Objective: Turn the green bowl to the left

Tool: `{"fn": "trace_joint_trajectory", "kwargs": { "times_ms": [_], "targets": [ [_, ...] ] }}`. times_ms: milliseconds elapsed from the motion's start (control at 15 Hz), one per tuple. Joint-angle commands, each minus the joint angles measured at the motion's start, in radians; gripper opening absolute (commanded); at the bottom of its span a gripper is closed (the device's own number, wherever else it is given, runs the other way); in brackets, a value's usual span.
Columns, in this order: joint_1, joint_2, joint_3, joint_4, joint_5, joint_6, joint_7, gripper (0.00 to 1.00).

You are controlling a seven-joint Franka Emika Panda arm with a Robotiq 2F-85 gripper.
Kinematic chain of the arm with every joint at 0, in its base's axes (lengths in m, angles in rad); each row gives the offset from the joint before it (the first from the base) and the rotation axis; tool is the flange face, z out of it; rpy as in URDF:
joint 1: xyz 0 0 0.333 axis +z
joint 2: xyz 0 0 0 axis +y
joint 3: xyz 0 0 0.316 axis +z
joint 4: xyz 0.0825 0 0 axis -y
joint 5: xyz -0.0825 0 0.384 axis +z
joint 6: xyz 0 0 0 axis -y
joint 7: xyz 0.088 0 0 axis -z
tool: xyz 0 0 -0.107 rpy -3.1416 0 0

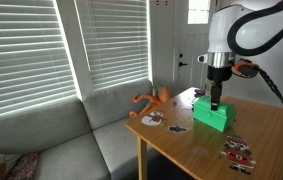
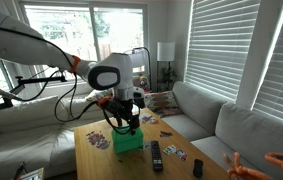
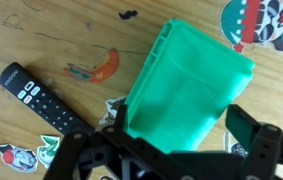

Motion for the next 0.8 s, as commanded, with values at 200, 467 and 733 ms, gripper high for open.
{"fn": "trace_joint_trajectory", "kwargs": {
  "times_ms": [200, 467, 733],
  "targets": [
    [0.012, -0.108, -0.021, 0.004, 0.058, -0.078, 0.015, 1.00],
    [-0.009, -0.158, -0.020, 0.053, 0.047, -0.220, 0.231, 1.00],
    [-0.026, -0.186, -0.022, 0.108, 0.053, -0.342, 0.417, 1.00]
  ]
}}
